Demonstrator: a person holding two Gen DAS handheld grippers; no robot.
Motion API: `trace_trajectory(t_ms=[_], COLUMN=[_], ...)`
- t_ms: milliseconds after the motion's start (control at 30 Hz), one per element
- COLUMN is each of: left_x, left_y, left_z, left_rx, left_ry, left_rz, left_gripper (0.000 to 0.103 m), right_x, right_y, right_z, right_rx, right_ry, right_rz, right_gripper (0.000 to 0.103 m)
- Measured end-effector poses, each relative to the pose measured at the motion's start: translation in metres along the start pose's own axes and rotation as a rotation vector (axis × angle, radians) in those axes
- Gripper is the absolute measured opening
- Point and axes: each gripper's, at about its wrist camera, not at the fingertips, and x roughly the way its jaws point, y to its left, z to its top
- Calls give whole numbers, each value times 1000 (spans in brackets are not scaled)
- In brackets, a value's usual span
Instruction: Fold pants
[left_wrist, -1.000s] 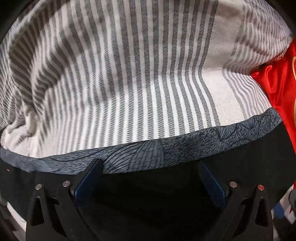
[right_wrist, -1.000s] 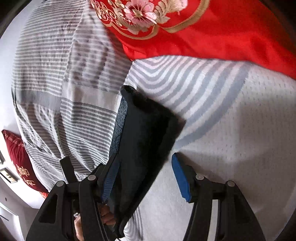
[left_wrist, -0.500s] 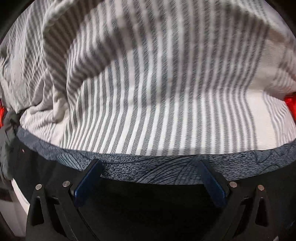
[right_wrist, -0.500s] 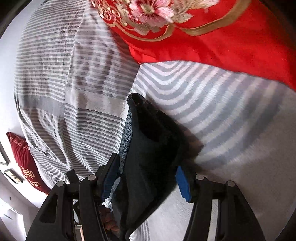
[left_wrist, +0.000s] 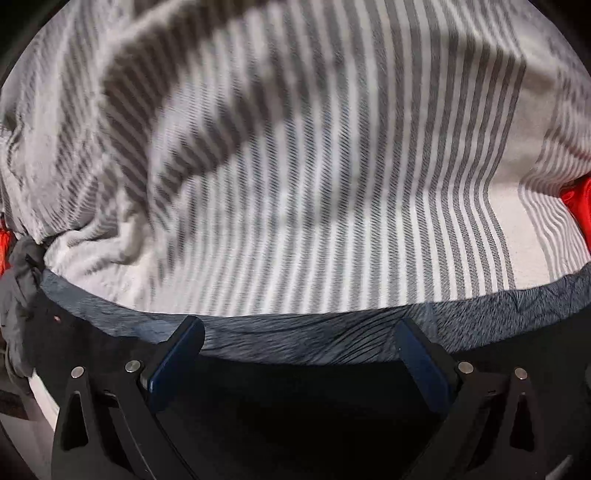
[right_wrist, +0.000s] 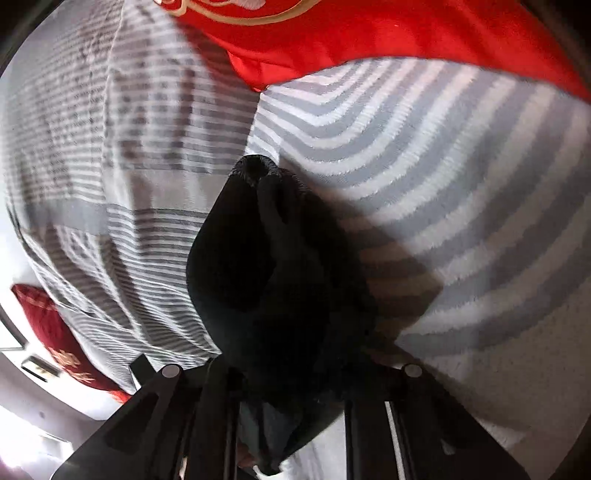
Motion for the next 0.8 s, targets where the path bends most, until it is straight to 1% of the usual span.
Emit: trace_trajectory(t_ms=[67, 133, 167, 200, 233, 300, 333, 367, 467, 567, 667, 800], left_x=[-2, 9, 18, 19, 22, 21, 17, 15, 18, 25, 23, 7], left_y=[9, 13, 12, 13, 10, 3, -4, -4, 9, 31, 46, 99], left_z=[-8, -16, -21, -26, -27, -24, -29, -30, -26, -20, -19, -16], left_rx=[6, 18, 11, -11, -8, 38, 57, 66, 36, 11, 12, -52], left_ry=[9, 42, 50, 22, 8, -34, -48, -55, -23, 24, 35, 4], left_rz=[19, 43, 35, 31, 40, 80, 94, 94, 20, -76, -111, -163], left_gripper=[103, 103, 103, 103, 103, 103, 103, 103, 103, 103, 103, 103], right_x=[-2, -4, -5, -6, -6, -6, -6, -5, 0, 8, 19, 42], right_y=[6, 16, 24, 33, 40, 58, 66, 75, 97, 118, 144, 171], right_z=[-1, -2, -4, -6, -7, -14, -17, -22, -36, -51, -71, -105], right_rx=[-11, -32, -53, -73, -88, -130, -143, -153, -181, -218, -274, -356], right_ry=[10, 22, 29, 37, 43, 53, 57, 61, 77, 98, 124, 159], right_rz=[25, 54, 61, 74, 82, 95, 104, 113, 133, 144, 136, 100], right_gripper=[15, 15, 15, 15, 15, 15, 15, 15, 15, 15, 15, 15])
